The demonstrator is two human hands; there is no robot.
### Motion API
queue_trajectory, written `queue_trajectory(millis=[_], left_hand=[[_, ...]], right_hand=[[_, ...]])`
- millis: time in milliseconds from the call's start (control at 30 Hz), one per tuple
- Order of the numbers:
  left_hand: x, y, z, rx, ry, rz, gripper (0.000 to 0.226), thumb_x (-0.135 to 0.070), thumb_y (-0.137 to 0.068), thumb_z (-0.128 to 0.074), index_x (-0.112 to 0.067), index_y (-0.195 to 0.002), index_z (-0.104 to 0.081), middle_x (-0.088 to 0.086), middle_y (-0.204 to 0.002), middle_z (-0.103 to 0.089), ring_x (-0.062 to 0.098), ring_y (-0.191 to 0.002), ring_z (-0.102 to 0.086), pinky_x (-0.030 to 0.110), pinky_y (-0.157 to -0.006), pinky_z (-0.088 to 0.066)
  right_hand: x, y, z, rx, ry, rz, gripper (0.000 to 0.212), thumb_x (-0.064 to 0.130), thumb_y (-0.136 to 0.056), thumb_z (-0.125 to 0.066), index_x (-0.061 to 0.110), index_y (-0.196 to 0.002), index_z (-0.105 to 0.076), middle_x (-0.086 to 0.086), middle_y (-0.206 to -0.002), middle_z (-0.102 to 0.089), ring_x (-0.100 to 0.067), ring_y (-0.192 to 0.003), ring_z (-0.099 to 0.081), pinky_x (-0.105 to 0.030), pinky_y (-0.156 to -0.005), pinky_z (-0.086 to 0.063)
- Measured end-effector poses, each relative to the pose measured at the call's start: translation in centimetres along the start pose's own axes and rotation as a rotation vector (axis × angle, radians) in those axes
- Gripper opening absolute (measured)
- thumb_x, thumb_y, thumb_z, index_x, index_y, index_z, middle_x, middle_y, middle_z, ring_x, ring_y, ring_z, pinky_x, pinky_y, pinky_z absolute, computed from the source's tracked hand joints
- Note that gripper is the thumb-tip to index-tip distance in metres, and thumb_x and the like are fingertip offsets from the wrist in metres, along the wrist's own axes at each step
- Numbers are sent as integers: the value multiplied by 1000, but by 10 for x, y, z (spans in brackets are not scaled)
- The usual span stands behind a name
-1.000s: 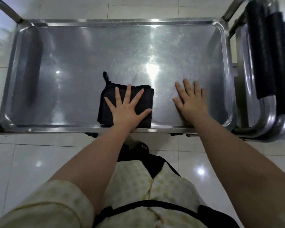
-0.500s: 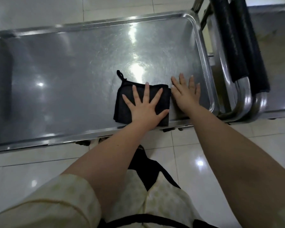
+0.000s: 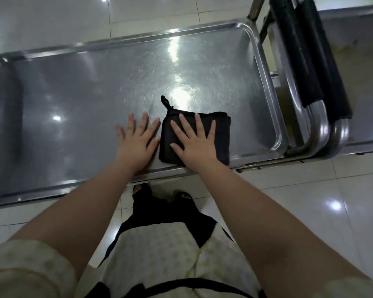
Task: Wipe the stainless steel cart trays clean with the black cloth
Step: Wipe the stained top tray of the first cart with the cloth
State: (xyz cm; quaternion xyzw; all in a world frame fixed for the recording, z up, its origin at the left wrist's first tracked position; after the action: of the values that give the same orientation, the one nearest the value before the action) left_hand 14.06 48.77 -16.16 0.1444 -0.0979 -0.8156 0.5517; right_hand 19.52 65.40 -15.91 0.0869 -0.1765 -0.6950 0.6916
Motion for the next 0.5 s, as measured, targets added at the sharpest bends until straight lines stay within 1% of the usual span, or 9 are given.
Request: queue_trajectory(millis=[67,133,200,267,367,467,500], left_hand=[[-3,1,-8,12,-23,3,55,-55,-102,-17,-46,-154,1,-8,-164,12,30,-149,19,63,-112,16],[-3,-1,-12,-1,-29,13,56,-56,-101,-17,-47,-153,1,-8,-164,12,30,-149,17,65,-113,13],[-3,-3,-13,-20,-35,-5,56,-58,-100,-12,-47,-154,-1,-7,-165,8,31,-150,12,67,-113,9],[-2,-4,-14,-30,-36,-26,60,-61,-96,-8,-46,-154,-4,-7,-165,5,32,-151,9,67,-112,10],[0,-6,-14,-34,-21,-39,63,-64,-93,-7,-47,-154,-5,-7,-165,4,32,-151,10,66,-112,14],[6,-8,-11,-25,-28,-45,63,-65,-92,-6,-49,-153,-3,-8,-165,6,31,-150,13,64,-112,15],[9,-10,-10,-22,-32,-43,62,-66,-92,-6,-50,-152,-2,-9,-165,7,30,-150,13,64,-112,16]], right_hand=[[-35,3,2,-14,47,28,64,66,-96,-15,47,-151,12,16,-162,19,-30,-147,23,-63,-113,14],[-93,9,7,-32,44,-69,63,67,-96,-15,49,-150,13,16,-162,18,-31,-148,22,-62,-115,12],[-148,19,12,-16,43,-177,63,68,-94,-9,49,-149,17,15,-162,19,-31,-147,22,-61,-115,12],[-172,27,12,18,73,-202,60,67,-93,-4,49,-145,23,14,-161,21,-31,-147,23,-61,-116,11],[-153,28,8,26,60,-182,59,65,-94,-4,48,-142,27,14,-159,25,-32,-146,25,-62,-115,12],[-92,22,4,21,81,0,62,66,-85,9,47,-141,27,15,-156,29,-35,-146,25,-65,-113,11],[-72,18,1,23,89,62,62,66,-85,10,47,-142,27,15,-156,28,-35,-146,24,-65,-113,11]])
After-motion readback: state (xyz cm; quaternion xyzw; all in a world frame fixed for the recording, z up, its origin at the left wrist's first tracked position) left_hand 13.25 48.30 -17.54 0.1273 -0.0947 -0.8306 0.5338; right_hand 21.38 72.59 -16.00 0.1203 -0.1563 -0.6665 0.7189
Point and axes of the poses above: each hand's wrist, its own y-axis away from the middle knuckle, its own z-axis out of the back of the hand, x = y × z, the point moved 6 cm from there along -y, towards the middle knuckle
